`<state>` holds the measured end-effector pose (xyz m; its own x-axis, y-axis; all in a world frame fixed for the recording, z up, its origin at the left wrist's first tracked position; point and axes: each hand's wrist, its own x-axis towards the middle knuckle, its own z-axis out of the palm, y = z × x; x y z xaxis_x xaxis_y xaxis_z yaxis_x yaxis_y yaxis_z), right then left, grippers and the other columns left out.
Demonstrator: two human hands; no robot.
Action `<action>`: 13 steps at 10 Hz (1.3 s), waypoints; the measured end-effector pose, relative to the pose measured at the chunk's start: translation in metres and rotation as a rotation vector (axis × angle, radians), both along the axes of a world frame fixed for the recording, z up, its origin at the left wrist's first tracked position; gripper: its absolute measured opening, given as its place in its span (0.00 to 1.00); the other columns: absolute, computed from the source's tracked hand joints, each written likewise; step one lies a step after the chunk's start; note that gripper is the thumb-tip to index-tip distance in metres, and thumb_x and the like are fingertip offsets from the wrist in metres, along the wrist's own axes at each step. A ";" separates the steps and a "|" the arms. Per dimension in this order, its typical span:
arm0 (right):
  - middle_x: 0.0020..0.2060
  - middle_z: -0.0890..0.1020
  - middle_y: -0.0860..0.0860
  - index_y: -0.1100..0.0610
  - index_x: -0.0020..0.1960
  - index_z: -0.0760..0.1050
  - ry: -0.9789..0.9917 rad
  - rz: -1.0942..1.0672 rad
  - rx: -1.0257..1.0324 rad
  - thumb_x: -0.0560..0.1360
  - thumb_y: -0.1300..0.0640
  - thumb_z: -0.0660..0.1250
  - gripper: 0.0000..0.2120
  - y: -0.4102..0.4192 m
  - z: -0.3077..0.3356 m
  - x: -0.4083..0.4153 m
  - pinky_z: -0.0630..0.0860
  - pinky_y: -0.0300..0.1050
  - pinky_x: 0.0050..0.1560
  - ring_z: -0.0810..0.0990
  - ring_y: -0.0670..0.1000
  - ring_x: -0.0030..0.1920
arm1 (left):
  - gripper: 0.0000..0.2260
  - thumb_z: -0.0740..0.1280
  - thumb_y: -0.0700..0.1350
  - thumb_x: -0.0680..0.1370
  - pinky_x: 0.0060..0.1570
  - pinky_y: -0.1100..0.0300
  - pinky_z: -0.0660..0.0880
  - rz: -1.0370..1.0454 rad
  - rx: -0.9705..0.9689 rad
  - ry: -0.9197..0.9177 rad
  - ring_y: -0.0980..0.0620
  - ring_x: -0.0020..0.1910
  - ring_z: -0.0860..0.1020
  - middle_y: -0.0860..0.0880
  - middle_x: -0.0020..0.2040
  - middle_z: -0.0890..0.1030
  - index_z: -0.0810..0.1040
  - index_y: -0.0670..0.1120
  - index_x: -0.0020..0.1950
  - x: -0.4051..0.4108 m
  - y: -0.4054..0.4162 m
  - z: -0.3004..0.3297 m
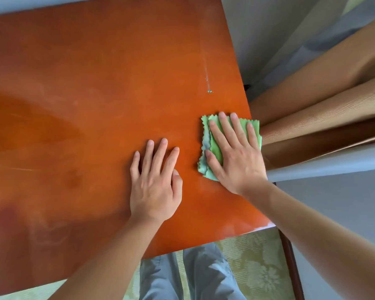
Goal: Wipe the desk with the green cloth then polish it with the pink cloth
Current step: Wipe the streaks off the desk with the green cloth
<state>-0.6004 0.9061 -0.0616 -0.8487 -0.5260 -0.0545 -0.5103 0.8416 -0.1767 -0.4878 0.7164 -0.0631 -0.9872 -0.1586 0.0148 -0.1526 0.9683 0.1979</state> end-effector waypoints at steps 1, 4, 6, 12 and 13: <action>0.82 0.55 0.53 0.53 0.83 0.55 -0.006 -0.031 -0.017 0.83 0.40 0.51 0.32 0.048 -0.002 0.050 0.53 0.64 0.79 0.49 0.57 0.82 | 0.23 0.54 0.49 0.82 0.78 0.38 0.54 -0.001 -0.001 -0.013 0.41 0.80 0.59 0.45 0.80 0.65 0.70 0.49 0.76 -0.001 0.000 0.000; 0.83 0.52 0.54 0.54 0.83 0.51 -0.053 -0.136 0.007 0.83 0.40 0.50 0.33 0.047 -0.002 0.063 0.52 0.62 0.80 0.45 0.58 0.82 | 0.23 0.54 0.49 0.81 0.78 0.39 0.53 0.008 -0.007 -0.023 0.41 0.80 0.58 0.45 0.80 0.65 0.69 0.49 0.77 -0.001 0.001 0.000; 0.83 0.51 0.53 0.53 0.83 0.50 -0.069 -0.205 -0.025 0.83 0.39 0.48 0.33 0.002 0.004 -0.012 0.51 0.60 0.80 0.45 0.57 0.82 | 0.23 0.54 0.49 0.81 0.78 0.39 0.54 0.002 -0.012 -0.002 0.41 0.80 0.58 0.45 0.80 0.65 0.69 0.49 0.77 0.001 0.001 -0.001; 0.82 0.54 0.54 0.54 0.83 0.54 0.013 -0.008 -0.014 0.83 0.39 0.49 0.33 -0.021 -0.002 0.005 0.46 0.60 0.81 0.47 0.57 0.82 | 0.23 0.54 0.49 0.82 0.77 0.38 0.55 -0.001 -0.014 0.014 0.41 0.80 0.60 0.45 0.79 0.66 0.70 0.49 0.76 -0.001 0.002 -0.001; 0.82 0.54 0.54 0.53 0.83 0.54 0.007 -0.005 -0.018 0.83 0.38 0.50 0.33 -0.029 0.000 -0.009 0.46 0.59 0.81 0.48 0.56 0.82 | 0.23 0.54 0.49 0.82 0.77 0.38 0.55 0.002 -0.002 0.011 0.41 0.80 0.60 0.45 0.79 0.66 0.70 0.49 0.76 0.000 0.002 -0.001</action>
<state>-0.6093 0.8771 -0.0613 -0.8515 -0.5229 -0.0394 -0.5076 0.8408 -0.1881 -0.4878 0.7181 -0.0639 -0.9867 -0.1603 0.0261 -0.1521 0.9684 0.1975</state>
